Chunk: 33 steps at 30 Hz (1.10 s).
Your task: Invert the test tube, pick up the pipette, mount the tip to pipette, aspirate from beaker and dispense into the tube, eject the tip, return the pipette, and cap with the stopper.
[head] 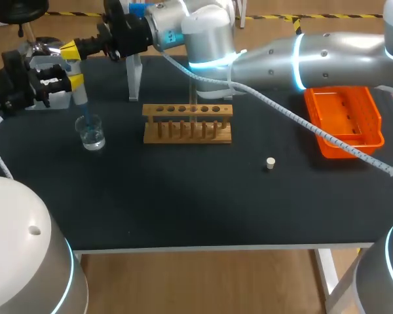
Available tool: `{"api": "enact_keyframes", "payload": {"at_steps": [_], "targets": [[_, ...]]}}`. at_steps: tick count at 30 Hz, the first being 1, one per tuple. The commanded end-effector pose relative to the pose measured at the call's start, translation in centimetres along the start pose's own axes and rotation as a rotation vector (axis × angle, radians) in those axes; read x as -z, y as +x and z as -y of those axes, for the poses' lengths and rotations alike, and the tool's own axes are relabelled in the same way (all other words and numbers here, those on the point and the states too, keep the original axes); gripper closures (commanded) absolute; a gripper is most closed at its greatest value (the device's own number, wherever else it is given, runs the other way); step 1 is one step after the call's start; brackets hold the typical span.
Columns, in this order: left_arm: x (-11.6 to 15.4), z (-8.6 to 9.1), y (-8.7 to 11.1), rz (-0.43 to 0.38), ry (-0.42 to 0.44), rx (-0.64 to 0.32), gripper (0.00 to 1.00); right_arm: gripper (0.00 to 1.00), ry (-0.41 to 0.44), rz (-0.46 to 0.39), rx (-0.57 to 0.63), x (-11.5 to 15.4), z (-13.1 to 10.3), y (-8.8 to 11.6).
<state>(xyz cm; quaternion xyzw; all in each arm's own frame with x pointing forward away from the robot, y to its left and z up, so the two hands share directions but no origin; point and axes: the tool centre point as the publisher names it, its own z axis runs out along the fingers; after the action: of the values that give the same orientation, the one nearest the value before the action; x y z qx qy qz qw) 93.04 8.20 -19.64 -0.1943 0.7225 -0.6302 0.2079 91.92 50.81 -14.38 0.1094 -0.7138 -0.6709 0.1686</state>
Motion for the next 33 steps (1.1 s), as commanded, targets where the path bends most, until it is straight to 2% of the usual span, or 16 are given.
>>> {"api": "enact_keyframes", "payload": {"at_steps": [1,10,11,12,13,14,23,33], "targets": [[0.1,0.8,-0.2,0.0,0.002,-0.001,1.0,1.0,-0.001,-0.001,0.002,0.0,0.6,-0.2],[0.1,0.8,-0.2,0.0,0.002,-0.001,1.0,1.0,-0.01,-0.003,0.066,0.2,-2.7,0.3],[0.1,0.8,-0.2,0.0,0.002,-0.001,1.0,0.91,-0.011,-0.001,0.07,0.3,-3.0,0.4],[0.1,0.8,-0.2,0.0,0.002,-0.001,1.0,0.67,-0.011,0.004,0.075,0.4,-3.3,0.5],[0.1,0.8,-0.2,0.0,0.002,-0.001,1.0,0.4,-0.012,0.009,0.08,0.6,-3.6,0.6],[0.1,0.8,-0.2,0.0,0.002,-0.001,1.0,0.0,-0.011,0.012,0.086,0.8,-3.8,0.7],[0.1,0.8,-0.2,0.0,0.002,-0.001,1.0,0.0,0.011,0.06,0.113,4.1,-4.8,2.3],[0.1,0.8,-0.2,0.0,0.002,-0.001,1.0,0.0,0.098,0.133,0.117,11.4,-4.0,4.0]]}}
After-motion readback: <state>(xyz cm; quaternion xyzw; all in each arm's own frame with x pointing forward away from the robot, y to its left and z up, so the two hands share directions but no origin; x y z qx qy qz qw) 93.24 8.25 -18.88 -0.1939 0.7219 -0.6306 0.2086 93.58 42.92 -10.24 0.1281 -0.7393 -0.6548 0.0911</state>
